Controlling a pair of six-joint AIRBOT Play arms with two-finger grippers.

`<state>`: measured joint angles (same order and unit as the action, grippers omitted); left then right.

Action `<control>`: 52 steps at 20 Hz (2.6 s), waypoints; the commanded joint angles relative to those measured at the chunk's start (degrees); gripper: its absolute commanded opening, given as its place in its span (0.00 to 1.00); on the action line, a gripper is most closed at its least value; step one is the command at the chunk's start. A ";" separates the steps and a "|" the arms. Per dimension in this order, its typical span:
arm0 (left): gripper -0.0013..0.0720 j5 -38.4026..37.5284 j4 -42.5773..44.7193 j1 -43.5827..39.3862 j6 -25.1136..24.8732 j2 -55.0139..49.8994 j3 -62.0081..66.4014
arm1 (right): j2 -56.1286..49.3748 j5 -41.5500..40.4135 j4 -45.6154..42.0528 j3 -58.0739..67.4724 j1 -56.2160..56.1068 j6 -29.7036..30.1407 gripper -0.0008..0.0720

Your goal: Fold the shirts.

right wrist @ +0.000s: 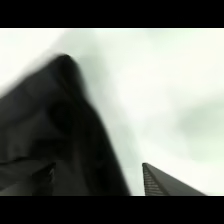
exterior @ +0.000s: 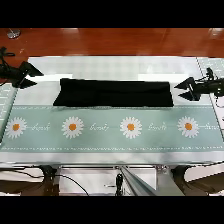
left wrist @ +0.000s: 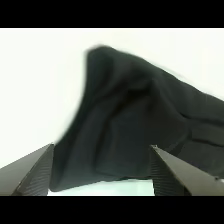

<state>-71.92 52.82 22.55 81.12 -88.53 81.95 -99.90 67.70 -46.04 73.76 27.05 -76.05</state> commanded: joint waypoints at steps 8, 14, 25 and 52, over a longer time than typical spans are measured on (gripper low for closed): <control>0.49 11.08 -3.61 -19.47 -7.17 11.72 -10.32 | -1.75 1.66 3.93 0.46 -9.75 2.93 0.05; 0.04 18.82 -2.64 -34.62 -13.31 9.09 -10.27 | 19.65 9.94 -13.29 -3.63 -10.38 2.89 0.05; 0.04 17.11 -2.32 -63.82 3.89 -18.99 12.24 | 61.64 12.02 -13.97 -17.09 -10.36 -8.24 0.05; 0.05 1.95 -2.60 -8.96 -7.15 32.17 0.13 | 8.02 -6.93 -2.91 16.48 -52.06 -12.02 0.05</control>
<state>-71.88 49.71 9.37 77.58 -67.75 90.70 -76.60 63.26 -48.66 79.09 -18.13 -87.13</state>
